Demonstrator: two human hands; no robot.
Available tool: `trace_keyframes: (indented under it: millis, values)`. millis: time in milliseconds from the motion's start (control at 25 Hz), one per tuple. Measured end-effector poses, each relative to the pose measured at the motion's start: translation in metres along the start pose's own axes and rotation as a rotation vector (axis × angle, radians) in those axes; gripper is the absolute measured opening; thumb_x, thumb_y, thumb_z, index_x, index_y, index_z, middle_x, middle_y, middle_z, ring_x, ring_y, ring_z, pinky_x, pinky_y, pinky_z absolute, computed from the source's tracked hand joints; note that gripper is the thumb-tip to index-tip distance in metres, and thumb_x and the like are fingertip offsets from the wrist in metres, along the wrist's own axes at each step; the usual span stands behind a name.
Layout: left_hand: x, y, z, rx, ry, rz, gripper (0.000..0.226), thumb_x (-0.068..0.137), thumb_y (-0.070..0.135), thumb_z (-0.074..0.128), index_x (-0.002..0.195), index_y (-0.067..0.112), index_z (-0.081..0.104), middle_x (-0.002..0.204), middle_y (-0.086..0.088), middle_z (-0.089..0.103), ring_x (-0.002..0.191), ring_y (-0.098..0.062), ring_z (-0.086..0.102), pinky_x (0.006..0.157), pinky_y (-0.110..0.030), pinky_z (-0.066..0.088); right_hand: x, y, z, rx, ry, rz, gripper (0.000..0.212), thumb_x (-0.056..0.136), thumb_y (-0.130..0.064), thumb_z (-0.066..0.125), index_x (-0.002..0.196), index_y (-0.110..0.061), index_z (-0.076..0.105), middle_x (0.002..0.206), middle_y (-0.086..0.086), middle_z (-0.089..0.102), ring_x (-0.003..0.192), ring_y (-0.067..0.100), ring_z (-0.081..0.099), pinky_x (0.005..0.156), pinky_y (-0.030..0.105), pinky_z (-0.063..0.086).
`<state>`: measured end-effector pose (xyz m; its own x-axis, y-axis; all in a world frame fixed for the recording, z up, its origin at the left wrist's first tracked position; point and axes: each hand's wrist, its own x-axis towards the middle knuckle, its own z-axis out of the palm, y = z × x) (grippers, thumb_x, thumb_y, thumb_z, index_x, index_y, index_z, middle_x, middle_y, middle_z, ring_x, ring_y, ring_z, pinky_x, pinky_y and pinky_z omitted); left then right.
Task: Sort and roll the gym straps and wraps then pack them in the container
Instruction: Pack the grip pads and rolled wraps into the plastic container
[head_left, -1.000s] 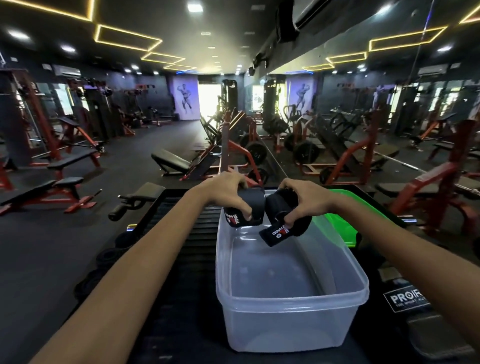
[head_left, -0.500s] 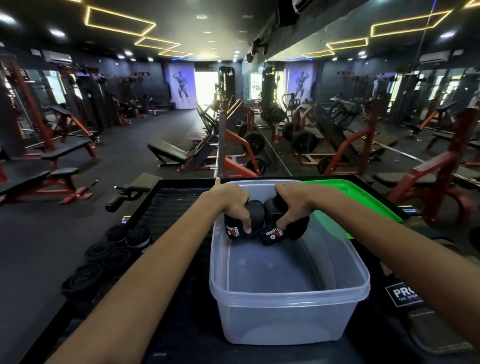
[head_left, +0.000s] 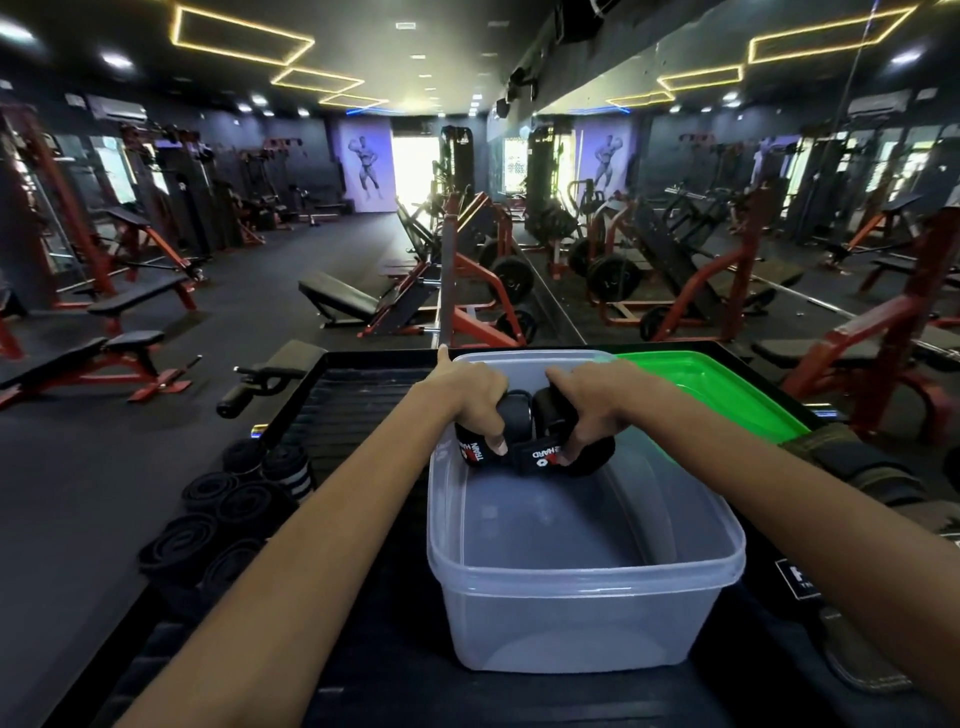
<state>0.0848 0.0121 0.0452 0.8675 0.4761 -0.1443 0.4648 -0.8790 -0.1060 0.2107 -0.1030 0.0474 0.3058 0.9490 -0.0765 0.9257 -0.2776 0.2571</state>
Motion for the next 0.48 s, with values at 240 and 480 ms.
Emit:
trace_keyframes:
  millis: [240,480]
  values:
    - [-0.0031,0.0065,0.0001,0.158,0.001,0.003,0.064,0.07,0.056,0.074,0.119,0.019,0.057,0.113,0.002,0.042,0.124,-0.024,0.046,0.107,-0.074,-0.001,0.0044,-0.0036,0.004,-0.114,0.058,0.012,0.09,0.057,-0.058,0.083,0.124,-0.013,0.045,0.125,0.01,0.047,0.114,0.029,0.054,0.089,0.037,0.047]
    - [-0.0054,0.01,-0.0009,0.256,0.124,0.133,0.054,0.073,0.055,0.073,0.106,0.013,0.063,0.11,-0.007,0.058,0.107,-0.025,0.055,0.107,-0.042,0.029,0.0062,0.0016,0.0084,0.109,0.002,0.053,0.086,0.061,-0.051,0.082,0.127,-0.012,0.042,0.128,0.017,0.047,0.116,0.034,0.052,0.094,0.038,0.047]
